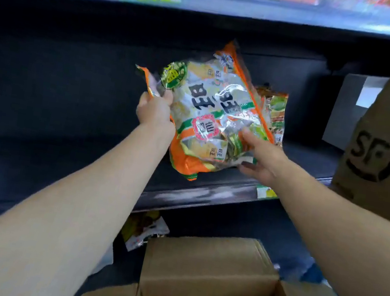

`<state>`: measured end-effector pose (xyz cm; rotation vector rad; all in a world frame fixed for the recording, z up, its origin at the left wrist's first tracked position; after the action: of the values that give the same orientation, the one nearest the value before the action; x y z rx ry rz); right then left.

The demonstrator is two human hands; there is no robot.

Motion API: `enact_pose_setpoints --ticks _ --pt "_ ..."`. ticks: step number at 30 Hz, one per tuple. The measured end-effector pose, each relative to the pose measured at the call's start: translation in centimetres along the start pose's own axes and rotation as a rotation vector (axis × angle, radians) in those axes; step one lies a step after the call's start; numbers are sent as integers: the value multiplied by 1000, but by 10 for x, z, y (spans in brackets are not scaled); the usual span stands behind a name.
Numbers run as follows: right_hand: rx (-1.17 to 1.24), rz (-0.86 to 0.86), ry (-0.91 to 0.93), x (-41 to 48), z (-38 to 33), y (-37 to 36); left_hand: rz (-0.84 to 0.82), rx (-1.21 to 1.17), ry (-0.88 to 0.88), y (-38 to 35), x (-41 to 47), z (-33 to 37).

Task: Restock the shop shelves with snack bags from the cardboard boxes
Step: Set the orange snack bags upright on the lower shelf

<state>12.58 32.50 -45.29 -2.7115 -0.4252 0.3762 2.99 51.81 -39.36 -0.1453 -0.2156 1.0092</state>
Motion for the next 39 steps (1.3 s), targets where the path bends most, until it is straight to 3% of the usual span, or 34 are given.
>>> enact_pose_setpoints --ticks 2,6,9,17,23,26,29,32,39 --pt "177 -9 -26 5 8 -10 -68 -83 28 -1 -6 -13" --pt "277 193 81 23 9 -3 -194 -211 120 6 2 -28" --pt "270 289 160 23 1 1 -227 -100 85 14 7 -34" --pt "200 181 400 35 -33 -11 -300 329 86 15 21 -49" --pt "-26 107 584 51 -63 -5 -406 579 82 -9 28 -63" --pt "-298 154 516 63 -58 9 -487 797 56 -30 29 -82" --pt "-693 291 214 73 -33 28 -447 995 57 -45 33 -98" --pt "-594 257 119 81 -20 31 -391 1080 26 -57 37 -102" --pt "-564 368 282 104 -28 44 -348 1050 -92 -87 25 -111"
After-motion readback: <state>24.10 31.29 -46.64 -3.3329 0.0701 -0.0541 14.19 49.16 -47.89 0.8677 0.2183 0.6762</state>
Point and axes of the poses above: each hand's wrist, its own x-axis towards the middle knuckle, its own y-axis out of the back of the hand, z = x × y, the point moved 3 cm from there along x, towards the middle knuckle, and after that the axes turned 14 degrees about x, right-handed, at the moved point
